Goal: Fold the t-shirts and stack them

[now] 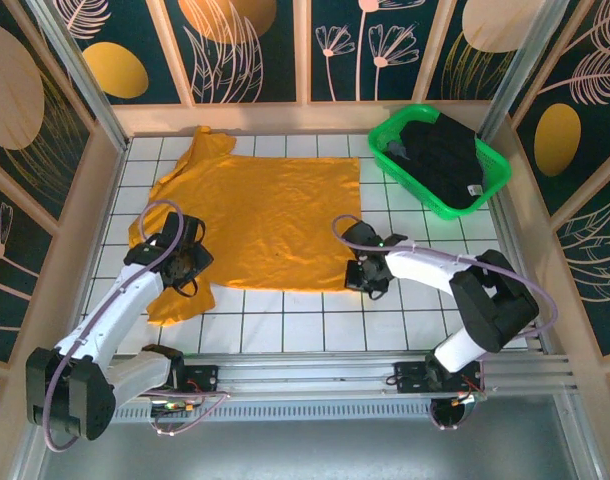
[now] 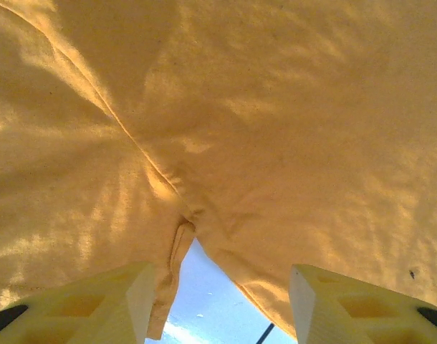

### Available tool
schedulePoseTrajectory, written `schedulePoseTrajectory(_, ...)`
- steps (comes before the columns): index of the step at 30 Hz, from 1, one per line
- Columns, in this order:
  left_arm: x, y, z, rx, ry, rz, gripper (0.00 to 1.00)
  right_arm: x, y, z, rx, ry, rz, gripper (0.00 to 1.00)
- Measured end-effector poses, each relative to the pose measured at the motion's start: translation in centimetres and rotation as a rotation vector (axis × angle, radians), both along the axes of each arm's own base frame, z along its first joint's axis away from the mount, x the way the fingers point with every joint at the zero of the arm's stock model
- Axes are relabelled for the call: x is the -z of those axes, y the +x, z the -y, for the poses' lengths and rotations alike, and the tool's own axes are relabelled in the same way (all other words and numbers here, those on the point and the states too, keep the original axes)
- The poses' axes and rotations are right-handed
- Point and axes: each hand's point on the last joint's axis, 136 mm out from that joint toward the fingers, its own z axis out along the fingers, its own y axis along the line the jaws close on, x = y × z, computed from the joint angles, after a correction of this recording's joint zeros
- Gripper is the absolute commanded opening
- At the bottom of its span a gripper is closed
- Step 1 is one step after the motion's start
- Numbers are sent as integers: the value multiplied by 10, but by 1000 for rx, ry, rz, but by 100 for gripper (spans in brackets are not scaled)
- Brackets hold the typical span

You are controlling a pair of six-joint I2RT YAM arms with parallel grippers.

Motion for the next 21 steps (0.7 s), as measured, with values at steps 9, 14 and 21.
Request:
schedulePoseTrajectory(9, 35, -41, -7, -26, -4, -118, 49, -2, 51, 62, 206, -51, 31, 0)
schedulePoseTrajectory(14, 60, -87, -16, -99, -28, -204, 49, -1, 56, 68, 204, -59, 31, 0)
schedulePoseTrajectory(21, 70, -114, -23, -230, -50, -266, 48, -1, 57, 68, 189, -62, 33, 0)
